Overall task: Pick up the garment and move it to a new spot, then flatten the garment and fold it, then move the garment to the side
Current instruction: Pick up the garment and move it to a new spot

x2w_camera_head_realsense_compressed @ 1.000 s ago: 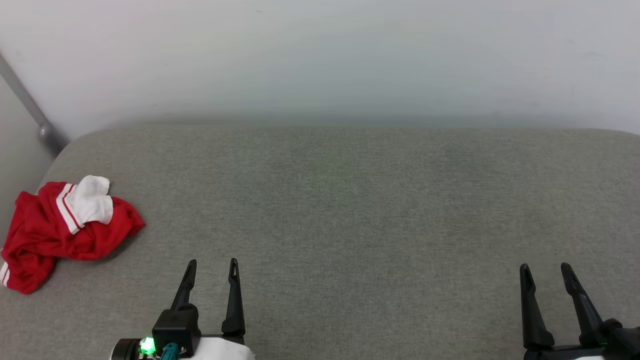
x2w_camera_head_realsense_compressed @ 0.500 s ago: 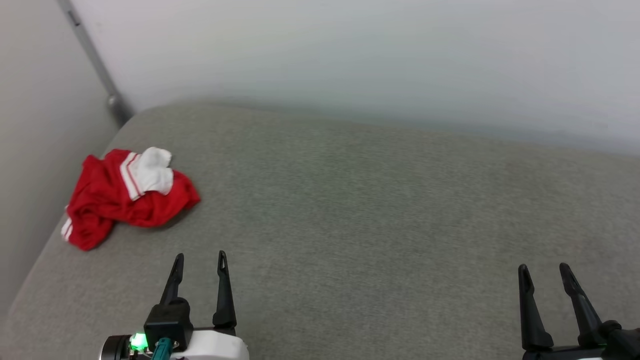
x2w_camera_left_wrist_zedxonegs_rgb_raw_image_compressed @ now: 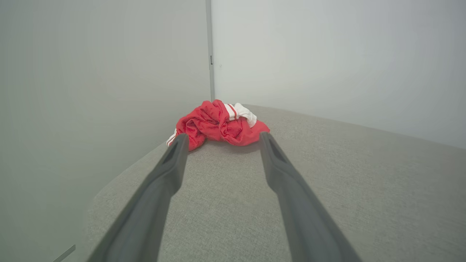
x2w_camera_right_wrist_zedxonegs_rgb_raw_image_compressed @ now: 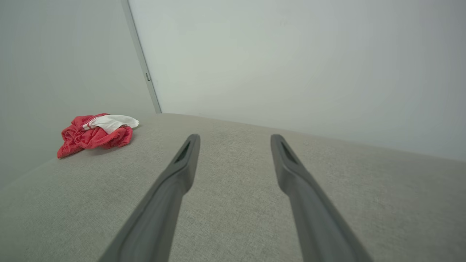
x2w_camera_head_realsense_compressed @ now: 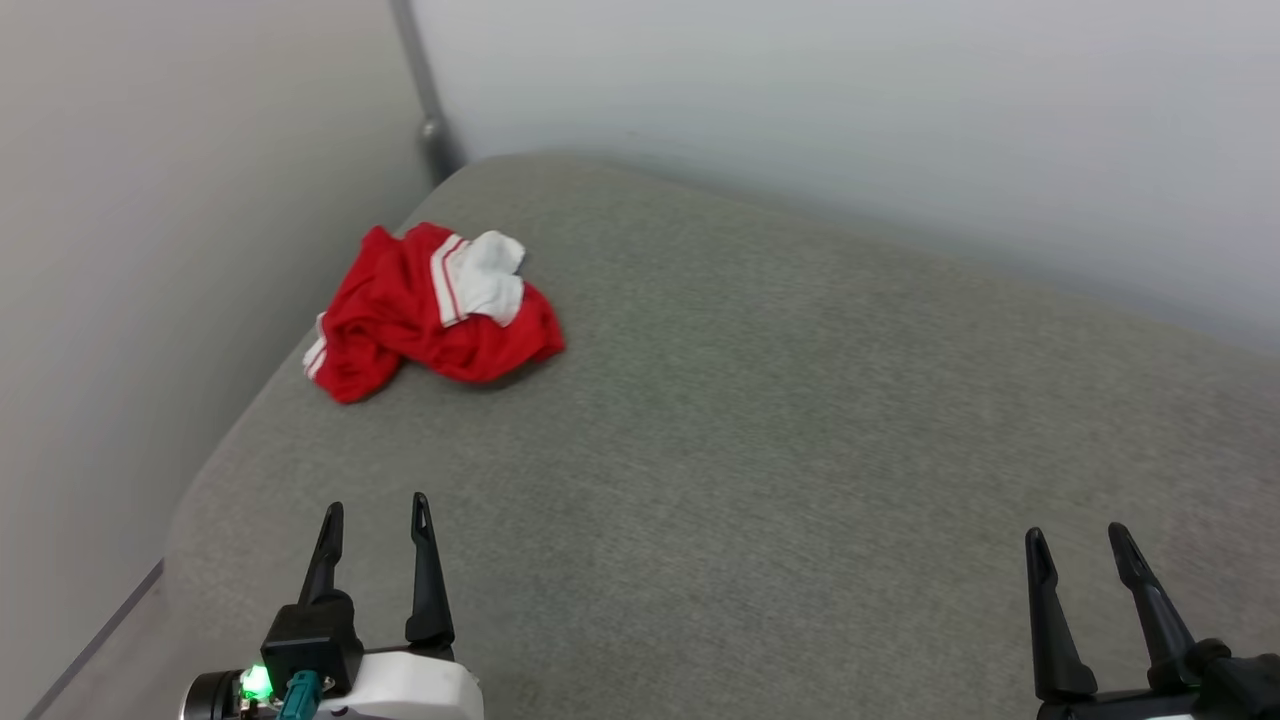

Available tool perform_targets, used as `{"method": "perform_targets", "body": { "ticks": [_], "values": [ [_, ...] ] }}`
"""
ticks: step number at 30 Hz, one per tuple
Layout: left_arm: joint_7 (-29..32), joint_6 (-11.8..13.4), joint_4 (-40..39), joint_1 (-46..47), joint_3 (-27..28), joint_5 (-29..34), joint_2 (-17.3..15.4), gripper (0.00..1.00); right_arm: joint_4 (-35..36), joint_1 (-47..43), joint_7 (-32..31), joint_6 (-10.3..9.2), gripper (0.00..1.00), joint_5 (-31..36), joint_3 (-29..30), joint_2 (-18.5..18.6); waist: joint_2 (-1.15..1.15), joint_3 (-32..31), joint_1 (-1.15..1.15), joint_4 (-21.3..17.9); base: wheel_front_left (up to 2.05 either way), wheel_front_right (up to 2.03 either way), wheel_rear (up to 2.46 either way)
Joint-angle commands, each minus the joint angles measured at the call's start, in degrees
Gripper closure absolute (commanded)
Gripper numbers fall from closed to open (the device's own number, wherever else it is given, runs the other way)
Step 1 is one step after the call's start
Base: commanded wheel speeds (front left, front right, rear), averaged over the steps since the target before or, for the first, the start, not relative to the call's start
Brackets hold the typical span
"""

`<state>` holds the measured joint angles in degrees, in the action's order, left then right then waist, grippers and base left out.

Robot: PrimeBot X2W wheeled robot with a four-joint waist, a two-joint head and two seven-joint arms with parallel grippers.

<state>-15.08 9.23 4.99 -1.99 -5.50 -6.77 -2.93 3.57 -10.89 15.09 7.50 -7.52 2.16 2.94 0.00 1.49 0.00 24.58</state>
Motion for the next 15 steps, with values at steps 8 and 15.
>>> {"method": "perform_targets", "body": {
  "ticks": [8,15],
  "values": [
    [-0.14,2.38,-1.45,-0.28,0.93,-1.70,0.08,0.00,0.18,1.55,0.12,-0.02,0.00,1.80,-1.81,-0.11,0.00,2.23,0.00,5.50,0.00,0.00,0.00],
    [-0.14,2.61,-1.21,0.05,1.68,-2.57,0.04,0.00,-0.12,2.09,0.12,-0.02,0.00,2.29,-2.48,-0.11,0.00,2.69,0.00,5.55,0.00,0.00,0.00]
  ]
}}
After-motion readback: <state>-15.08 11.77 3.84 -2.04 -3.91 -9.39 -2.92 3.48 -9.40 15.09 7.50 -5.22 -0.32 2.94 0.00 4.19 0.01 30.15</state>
